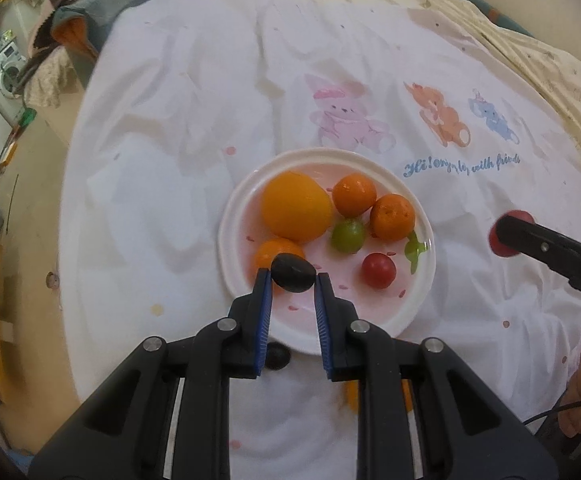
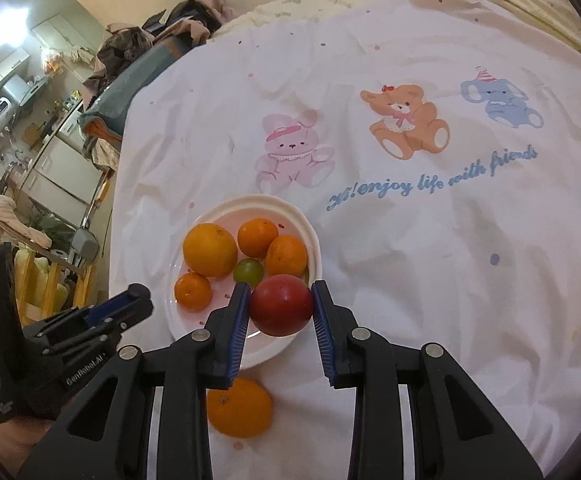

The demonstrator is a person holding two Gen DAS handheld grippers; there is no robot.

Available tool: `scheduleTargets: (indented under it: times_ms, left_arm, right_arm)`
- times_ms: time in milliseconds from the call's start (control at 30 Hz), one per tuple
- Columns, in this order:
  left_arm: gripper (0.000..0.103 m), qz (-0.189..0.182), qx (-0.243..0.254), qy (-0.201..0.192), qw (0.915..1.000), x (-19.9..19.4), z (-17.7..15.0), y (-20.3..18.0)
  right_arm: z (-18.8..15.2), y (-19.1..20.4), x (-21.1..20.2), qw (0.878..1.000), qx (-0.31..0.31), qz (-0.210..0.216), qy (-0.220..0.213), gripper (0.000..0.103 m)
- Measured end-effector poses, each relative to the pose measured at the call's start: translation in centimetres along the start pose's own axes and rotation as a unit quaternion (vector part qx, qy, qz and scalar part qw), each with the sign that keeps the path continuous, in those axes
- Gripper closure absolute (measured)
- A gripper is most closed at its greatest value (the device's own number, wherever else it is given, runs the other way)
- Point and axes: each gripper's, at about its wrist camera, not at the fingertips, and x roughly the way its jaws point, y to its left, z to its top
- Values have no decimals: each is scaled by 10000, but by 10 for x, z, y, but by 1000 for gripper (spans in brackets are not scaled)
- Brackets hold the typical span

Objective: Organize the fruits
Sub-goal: 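Lower the plum and tomato onto the plate and open both tools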

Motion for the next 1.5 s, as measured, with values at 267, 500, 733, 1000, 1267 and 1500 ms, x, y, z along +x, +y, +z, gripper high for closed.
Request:
scheduleTargets:
  times_ms: [267,500,733,1000,1267,1500]
  left_arm:
    - [85,-82,-59,304,9995,35,-1,-2]
    - [85,-106,-67,418,9990,47,-2,-2]
    - [84,-95,-90,418,9990,48,-2,-2]
    - [84,-69,-77,406,9991,48,-2,-1]
    - [84,-43,-73,405,9991,48,-1,-2]
    - [41,-91,-174,325,9993,42,-1,0]
  right_arm:
    - [8,-2,40,9993,-104,7,368,70]
    - [5,-1,69,9972,-195,-29,728,70]
    - [-1,-7,81,9955,-136,-185,921,70]
    - [-1,-7,81,9955,-88,-172,923,69]
    - [0,-7,80,9959,-42,-91,904,67]
    - [5,-3,66,9983,-17,94,581,35]
